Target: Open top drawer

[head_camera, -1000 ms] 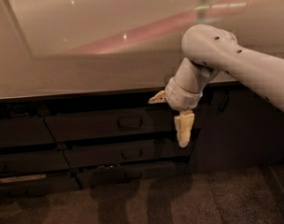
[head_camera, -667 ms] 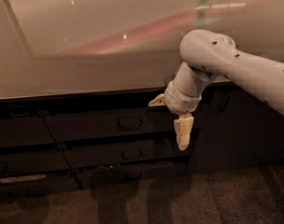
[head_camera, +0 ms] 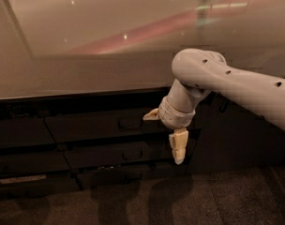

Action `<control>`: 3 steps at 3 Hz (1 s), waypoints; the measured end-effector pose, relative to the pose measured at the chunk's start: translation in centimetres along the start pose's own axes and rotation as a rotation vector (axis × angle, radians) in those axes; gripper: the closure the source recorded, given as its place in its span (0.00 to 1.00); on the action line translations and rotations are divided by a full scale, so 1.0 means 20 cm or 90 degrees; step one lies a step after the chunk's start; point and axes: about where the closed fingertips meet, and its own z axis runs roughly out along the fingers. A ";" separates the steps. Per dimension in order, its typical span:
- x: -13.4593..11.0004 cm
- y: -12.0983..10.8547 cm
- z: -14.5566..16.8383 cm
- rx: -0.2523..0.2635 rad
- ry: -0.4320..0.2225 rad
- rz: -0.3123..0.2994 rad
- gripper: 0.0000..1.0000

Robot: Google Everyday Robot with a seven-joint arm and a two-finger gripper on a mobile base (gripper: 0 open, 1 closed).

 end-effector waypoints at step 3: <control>0.03 0.00 -0.06 0.075 0.125 -0.078 0.00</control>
Offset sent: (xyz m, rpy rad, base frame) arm 0.0121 -0.0067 0.0097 -0.1299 -0.1643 0.0171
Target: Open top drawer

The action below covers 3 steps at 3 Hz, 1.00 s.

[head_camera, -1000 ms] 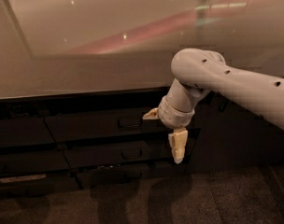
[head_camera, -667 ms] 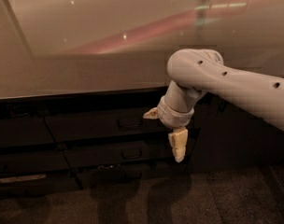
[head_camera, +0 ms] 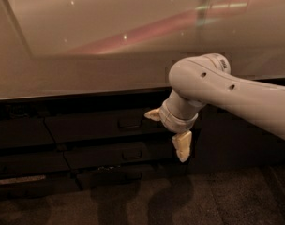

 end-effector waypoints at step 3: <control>0.05 -0.07 -0.02 0.020 0.004 0.010 0.00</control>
Offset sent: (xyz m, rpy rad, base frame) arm 0.0065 0.0041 0.0008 0.0168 -0.0314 -0.0009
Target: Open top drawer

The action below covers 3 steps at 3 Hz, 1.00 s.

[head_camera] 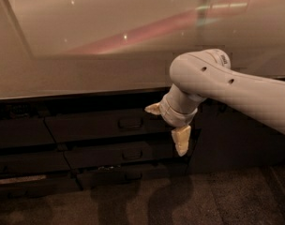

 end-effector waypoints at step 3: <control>0.20 -0.10 -0.05 0.003 -0.009 0.047 0.00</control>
Offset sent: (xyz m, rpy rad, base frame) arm 0.0504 -0.0355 0.0361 0.0407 -0.0260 -0.0914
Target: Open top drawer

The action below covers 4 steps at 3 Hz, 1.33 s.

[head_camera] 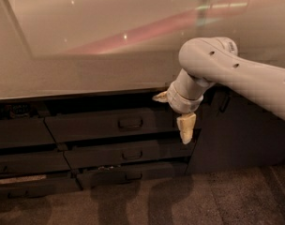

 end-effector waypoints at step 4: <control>0.04 0.09 0.22 -0.044 -0.039 0.039 0.00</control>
Offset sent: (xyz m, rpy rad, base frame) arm 0.0495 -0.0273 -0.0778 -0.0044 0.1958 -0.0876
